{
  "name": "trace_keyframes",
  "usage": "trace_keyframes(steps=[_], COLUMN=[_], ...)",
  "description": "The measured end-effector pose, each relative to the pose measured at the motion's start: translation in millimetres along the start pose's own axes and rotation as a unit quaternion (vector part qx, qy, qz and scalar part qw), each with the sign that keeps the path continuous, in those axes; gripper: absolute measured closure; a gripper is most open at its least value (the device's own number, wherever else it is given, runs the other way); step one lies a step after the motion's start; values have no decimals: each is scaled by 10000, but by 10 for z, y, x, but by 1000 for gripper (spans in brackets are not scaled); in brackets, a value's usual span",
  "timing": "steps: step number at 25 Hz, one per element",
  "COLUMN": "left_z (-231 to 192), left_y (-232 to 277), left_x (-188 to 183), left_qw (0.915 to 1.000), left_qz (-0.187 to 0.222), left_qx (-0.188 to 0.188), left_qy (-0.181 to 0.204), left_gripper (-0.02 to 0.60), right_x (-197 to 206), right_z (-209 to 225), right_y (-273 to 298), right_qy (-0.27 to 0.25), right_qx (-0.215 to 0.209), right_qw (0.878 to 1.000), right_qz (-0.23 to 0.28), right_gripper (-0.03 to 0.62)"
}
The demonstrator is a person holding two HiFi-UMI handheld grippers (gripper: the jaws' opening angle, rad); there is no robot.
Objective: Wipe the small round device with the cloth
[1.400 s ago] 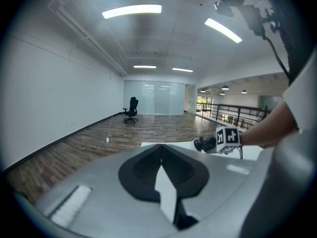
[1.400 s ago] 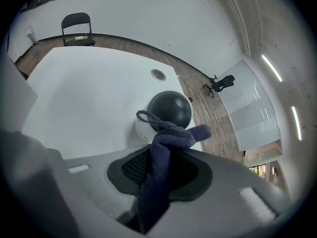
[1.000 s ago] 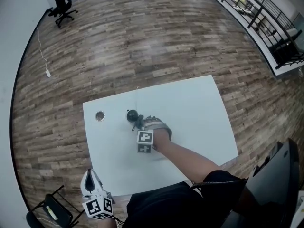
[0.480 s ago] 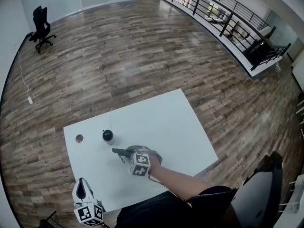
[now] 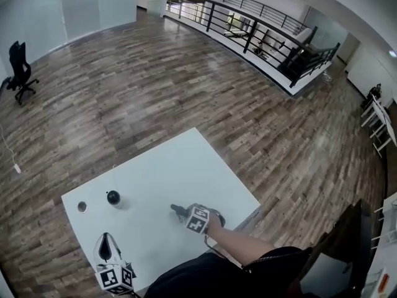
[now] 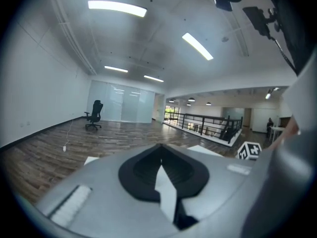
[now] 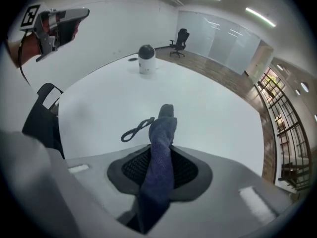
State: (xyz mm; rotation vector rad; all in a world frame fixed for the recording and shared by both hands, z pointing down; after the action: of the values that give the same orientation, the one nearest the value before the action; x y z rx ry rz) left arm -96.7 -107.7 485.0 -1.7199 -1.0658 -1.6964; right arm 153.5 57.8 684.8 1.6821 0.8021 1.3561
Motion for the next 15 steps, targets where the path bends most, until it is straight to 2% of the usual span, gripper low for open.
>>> trace_keyframes(steps=[3, 7, 12, 15], left_z=[-9, 116, 147, 125], left_y=[67, 189, 127, 115], left_x=[-14, -151, -188, -180], left_qw=[9999, 9996, 9997, 9998], left_qz=[127, 61, -42, -68], left_qx=[63, 256, 229, 159], left_qy=[-51, -41, 23, 9], left_gripper=[574, 574, 574, 574], right_x=[201, 258, 295, 237], right_z=[-12, 73, 9, -42], right_y=[55, 19, 53, 10], right_qy=[33, 159, 341, 194], right_qx=[27, 59, -41, -237], right_qw=[9997, 9990, 9980, 9973], right_qz=[-252, -405, -527, -670], right_gripper=[493, 480, 440, 376])
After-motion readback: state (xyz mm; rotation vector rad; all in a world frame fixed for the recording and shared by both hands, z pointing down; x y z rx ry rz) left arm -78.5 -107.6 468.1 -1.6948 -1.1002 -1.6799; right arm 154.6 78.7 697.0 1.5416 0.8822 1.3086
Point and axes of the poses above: the fingertips, and each gripper's own axes: y forward along the fingers, z to its right, x out of its underside, the point moved 2 cm from there along -y, backward along the fingers, and after that the axes turned 4 degrees about z, right-handed, at the moved point
